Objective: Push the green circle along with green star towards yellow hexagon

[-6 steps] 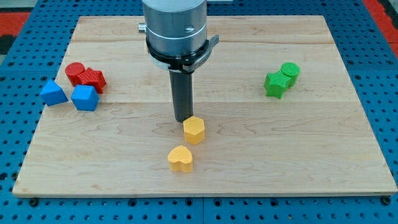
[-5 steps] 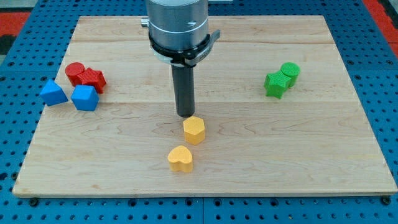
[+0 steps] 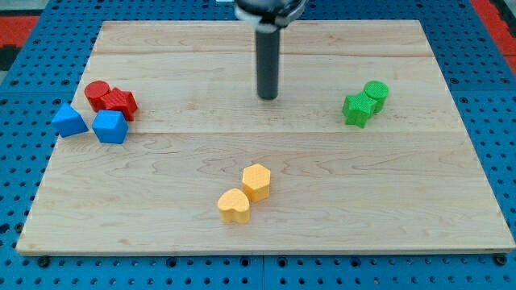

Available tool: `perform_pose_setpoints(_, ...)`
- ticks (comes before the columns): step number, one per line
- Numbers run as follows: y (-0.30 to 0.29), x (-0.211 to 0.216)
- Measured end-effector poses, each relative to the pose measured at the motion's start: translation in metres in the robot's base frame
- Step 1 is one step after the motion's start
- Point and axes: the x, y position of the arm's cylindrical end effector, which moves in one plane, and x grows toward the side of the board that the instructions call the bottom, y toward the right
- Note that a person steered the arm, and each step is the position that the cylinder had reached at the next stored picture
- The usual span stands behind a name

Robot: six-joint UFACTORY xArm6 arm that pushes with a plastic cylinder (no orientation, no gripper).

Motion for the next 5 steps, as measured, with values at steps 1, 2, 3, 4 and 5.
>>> perform_pose_setpoints(1, 0.085, -0.049)
perform_pose_setpoints(2, 0.185, -0.046)
perform_pose_setpoints(3, 0.200, -0.003)
perform_pose_setpoints(4, 0.148, 0.039)
perform_pose_setpoints(5, 0.094, 0.080)
